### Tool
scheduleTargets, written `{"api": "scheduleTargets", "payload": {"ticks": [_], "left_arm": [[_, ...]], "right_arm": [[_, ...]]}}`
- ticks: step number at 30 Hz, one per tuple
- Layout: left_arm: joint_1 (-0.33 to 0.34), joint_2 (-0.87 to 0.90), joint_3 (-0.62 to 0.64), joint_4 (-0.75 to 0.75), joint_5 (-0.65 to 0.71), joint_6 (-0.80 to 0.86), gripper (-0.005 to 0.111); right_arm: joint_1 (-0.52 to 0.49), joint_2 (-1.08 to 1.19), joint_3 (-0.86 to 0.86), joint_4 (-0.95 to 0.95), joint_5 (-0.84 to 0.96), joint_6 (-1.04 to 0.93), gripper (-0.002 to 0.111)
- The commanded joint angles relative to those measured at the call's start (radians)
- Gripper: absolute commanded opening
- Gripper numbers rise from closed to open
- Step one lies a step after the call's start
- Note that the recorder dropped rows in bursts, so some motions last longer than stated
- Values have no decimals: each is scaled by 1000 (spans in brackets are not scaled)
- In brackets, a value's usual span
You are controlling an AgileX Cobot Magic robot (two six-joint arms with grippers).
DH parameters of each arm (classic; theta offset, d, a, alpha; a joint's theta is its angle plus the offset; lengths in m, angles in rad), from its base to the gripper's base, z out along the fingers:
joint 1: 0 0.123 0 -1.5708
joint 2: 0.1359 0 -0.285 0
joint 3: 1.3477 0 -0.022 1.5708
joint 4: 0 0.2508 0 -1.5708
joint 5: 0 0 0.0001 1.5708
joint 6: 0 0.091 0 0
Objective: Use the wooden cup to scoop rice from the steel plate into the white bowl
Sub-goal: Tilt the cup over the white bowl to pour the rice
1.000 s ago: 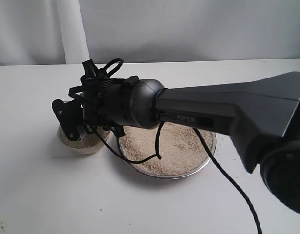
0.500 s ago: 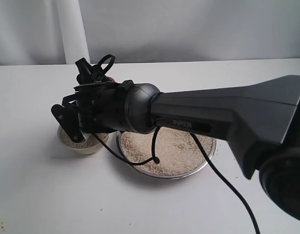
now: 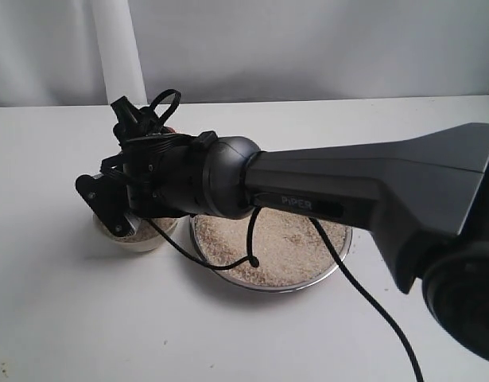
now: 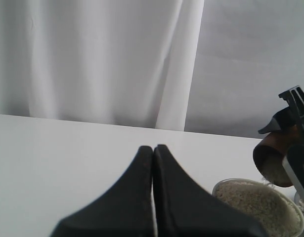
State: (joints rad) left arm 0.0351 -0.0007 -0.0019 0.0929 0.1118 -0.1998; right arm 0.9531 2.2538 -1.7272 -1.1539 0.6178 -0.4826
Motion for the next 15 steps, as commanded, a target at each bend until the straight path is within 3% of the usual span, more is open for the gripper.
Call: {"api": "scheduleTargets", "payload": {"ticks": [1,15], "left_arm": [[-5,1,2,-5,-3,-5,0],[-5,1,2,-5,-3,-5,0]], "right_arm": [[5,-13,-7,-20,-32,-13,0],[-3,-13,-7,-163,-78,-13,0]]}}
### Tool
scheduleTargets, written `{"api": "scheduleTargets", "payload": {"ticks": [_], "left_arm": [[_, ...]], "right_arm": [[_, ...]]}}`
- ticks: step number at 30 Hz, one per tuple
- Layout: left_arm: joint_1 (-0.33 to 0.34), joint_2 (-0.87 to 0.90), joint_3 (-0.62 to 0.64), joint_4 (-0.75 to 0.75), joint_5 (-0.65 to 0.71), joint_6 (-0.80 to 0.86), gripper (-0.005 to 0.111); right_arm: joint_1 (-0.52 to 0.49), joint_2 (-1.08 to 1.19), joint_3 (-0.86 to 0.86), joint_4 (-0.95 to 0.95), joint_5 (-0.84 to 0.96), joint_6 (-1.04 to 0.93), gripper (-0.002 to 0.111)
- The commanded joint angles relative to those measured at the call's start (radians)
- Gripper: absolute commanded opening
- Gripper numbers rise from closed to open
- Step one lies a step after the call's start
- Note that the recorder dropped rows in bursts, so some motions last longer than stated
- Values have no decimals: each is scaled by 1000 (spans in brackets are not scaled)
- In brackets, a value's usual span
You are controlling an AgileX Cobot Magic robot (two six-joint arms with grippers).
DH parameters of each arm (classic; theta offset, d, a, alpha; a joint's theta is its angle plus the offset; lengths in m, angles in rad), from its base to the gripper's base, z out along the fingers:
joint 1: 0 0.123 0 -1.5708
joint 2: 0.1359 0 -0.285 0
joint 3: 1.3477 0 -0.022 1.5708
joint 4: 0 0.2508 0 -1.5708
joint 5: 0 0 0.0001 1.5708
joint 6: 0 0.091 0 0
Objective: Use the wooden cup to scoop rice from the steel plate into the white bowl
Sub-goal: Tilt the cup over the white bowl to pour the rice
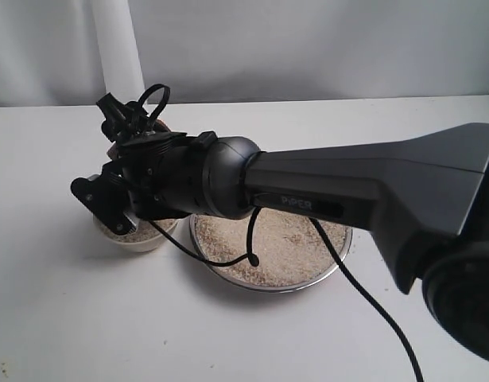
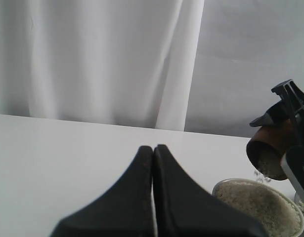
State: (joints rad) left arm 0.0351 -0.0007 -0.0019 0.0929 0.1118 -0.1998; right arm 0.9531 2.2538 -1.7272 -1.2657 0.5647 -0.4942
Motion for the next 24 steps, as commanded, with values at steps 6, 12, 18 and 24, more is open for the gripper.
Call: {"api": "scheduleTargets", "payload": {"ticks": [6,12,18,24], "left_arm": [[-5,1,2,-5,-3,-5,0],[-5,1,2,-5,-3,-5,0],[-5,1,2,-5,-3,-5,0],[-5,1,2,-5,-3,-5,0]], "right_arm": [[-19,-13,-7,-75,-42,-2,0],[-25,-13,-7,-105,-53,-2,0],[-25,-13,-7,-110,-57,-2,0],[-25,-13,-7,-120,-49,-56,0]]}}
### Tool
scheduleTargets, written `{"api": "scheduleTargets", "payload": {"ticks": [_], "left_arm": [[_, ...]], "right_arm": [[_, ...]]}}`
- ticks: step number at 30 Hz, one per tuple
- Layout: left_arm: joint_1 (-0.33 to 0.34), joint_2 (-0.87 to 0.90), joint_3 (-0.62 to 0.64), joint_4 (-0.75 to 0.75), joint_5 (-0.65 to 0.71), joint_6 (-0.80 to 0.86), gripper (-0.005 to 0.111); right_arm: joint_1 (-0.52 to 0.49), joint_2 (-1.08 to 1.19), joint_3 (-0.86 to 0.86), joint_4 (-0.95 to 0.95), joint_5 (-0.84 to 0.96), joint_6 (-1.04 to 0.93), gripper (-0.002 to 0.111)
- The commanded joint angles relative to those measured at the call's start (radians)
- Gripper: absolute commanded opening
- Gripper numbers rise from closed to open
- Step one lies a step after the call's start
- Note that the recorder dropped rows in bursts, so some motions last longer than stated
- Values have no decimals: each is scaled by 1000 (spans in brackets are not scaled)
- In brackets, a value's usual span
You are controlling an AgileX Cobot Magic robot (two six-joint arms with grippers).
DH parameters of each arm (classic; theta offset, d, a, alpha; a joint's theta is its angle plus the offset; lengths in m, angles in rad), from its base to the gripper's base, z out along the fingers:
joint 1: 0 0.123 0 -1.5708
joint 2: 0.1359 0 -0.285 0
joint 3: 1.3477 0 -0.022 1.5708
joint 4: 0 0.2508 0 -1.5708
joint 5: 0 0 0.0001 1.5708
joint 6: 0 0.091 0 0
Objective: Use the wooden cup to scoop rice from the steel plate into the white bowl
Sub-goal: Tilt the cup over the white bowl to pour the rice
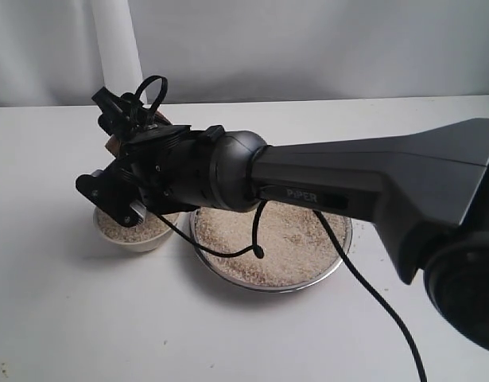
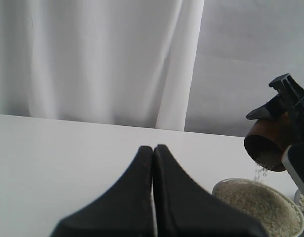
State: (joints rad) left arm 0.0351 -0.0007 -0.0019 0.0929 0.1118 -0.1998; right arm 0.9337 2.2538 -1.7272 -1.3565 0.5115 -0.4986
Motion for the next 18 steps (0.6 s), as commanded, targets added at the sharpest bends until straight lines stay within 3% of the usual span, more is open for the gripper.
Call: {"api": "scheduleTargets", "payload": {"ticks": [1,18], "left_arm": [[-5,1,2,-5,-3,-5,0],[-5,1,2,-5,-3,-5,0]], "right_arm": [[-6,-13,-7,-30,5,-60,0],[40,-13,-7,-18,88,-182,0]]}}
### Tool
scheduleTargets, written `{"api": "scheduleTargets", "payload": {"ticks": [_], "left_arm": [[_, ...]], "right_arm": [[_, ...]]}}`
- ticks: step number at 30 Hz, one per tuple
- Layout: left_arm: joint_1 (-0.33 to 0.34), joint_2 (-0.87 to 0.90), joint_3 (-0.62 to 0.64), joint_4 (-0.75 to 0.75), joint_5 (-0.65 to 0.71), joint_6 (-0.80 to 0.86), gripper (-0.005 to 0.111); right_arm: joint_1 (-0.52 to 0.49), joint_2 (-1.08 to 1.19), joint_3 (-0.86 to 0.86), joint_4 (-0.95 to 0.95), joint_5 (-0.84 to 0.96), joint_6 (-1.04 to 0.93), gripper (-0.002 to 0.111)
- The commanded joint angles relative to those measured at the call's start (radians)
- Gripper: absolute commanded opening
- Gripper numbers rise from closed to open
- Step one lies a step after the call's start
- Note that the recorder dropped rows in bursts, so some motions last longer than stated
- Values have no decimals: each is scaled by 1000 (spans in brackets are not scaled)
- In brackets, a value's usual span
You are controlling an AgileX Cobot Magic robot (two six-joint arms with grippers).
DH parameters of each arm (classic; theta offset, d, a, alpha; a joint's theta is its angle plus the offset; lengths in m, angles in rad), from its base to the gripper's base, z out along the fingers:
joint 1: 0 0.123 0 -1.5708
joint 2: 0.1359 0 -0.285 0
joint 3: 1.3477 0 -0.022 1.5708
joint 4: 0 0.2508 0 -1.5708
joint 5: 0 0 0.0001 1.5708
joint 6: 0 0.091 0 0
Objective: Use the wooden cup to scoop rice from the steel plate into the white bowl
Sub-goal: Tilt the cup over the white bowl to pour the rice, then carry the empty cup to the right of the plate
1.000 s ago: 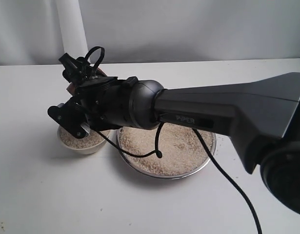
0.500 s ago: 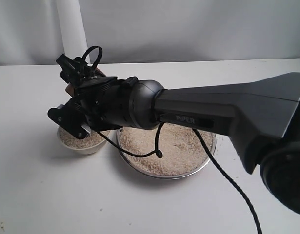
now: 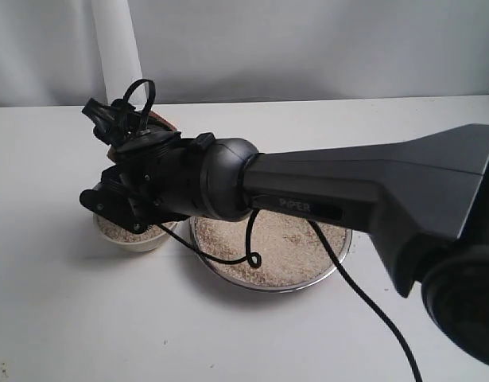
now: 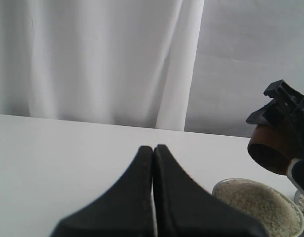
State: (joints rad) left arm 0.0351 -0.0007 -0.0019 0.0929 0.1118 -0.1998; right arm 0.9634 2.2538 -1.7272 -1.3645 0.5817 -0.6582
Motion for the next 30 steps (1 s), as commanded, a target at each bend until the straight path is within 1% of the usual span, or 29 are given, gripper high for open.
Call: {"api": "scheduleTargets", "payload": {"ticks": [1,6,9,11,14,16,22,24,30], "left_arm": [[-5,1,2,-5,-3,-5,0],[-5,1,2,-5,-3,-5,0],[-5,1,2,-5,-3,-5,0],[-5,1,2,-5,-3,-5,0],[-5,1,2,-5,-3,-5,0],[-5,1,2,-5,-3,-5,0],[-5,1,2,-5,-3,-5,0],[-5,1,2,-5,-3,-5,0],[-5,1,2,-5,-3,-5,0]], "right_arm": [[14,-13,-7,-10,36,-23,0],[24,-13,-3,-10,54,-37,0],[24,-13,-3,27,54,-29,0],[24,-13,-3,35,59,36,0],[24,-22,-5,47,71,214,0],[22,-42,-5,114,77,297,0],[-39,-154,-7,540,34,307,0],[-73,-205,-7,690,22,307,0],[-189,-359,-7,1052,18,275,0]]}}
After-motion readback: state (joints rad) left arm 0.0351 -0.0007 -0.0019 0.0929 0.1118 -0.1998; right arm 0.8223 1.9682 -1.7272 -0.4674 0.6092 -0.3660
